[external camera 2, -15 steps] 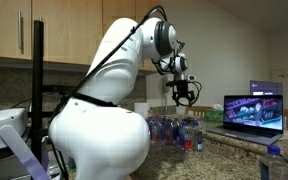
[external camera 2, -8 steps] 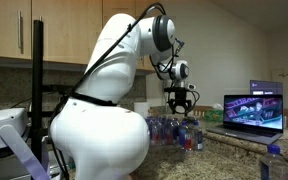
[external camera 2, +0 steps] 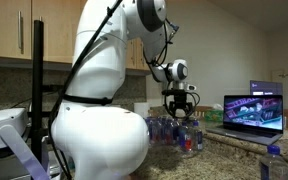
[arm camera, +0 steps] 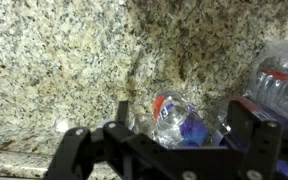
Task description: Move the three empty water bottles to the right
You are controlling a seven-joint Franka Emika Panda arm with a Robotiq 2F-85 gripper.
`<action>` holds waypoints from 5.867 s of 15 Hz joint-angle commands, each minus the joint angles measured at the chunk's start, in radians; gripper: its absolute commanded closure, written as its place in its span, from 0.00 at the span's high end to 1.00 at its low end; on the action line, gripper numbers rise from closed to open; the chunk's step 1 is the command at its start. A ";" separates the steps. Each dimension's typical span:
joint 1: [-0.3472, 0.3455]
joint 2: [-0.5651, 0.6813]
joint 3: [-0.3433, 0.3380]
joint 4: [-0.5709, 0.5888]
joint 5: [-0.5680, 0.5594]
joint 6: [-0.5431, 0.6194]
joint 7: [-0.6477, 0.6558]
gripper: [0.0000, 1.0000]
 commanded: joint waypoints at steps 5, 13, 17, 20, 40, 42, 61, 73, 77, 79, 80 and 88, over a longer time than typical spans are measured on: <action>-0.009 -0.072 0.041 0.005 -0.123 -0.001 0.011 1.00; 0.006 0.092 0.045 0.155 -0.155 0.010 -0.040 1.00; 0.011 0.228 0.046 0.281 -0.137 -0.015 -0.090 1.00; 0.017 0.314 0.037 0.366 -0.136 -0.034 -0.102 1.00; 0.045 0.498 0.023 0.653 -0.108 -0.281 -0.108 0.55; 0.045 0.497 0.022 0.652 -0.106 -0.289 -0.105 0.68; 0.041 0.487 0.010 0.637 -0.062 -0.389 -0.091 0.23; 0.042 0.428 0.010 0.581 -0.068 -0.375 -0.102 0.14; 0.032 0.309 0.016 0.462 -0.047 -0.369 -0.093 0.14; 0.017 0.240 0.013 0.374 -0.029 -0.365 -0.075 0.14; 0.002 0.199 0.010 0.317 -0.012 -0.355 -0.072 0.14; -0.160 -0.041 -0.074 -0.024 0.043 -0.328 -0.198 0.13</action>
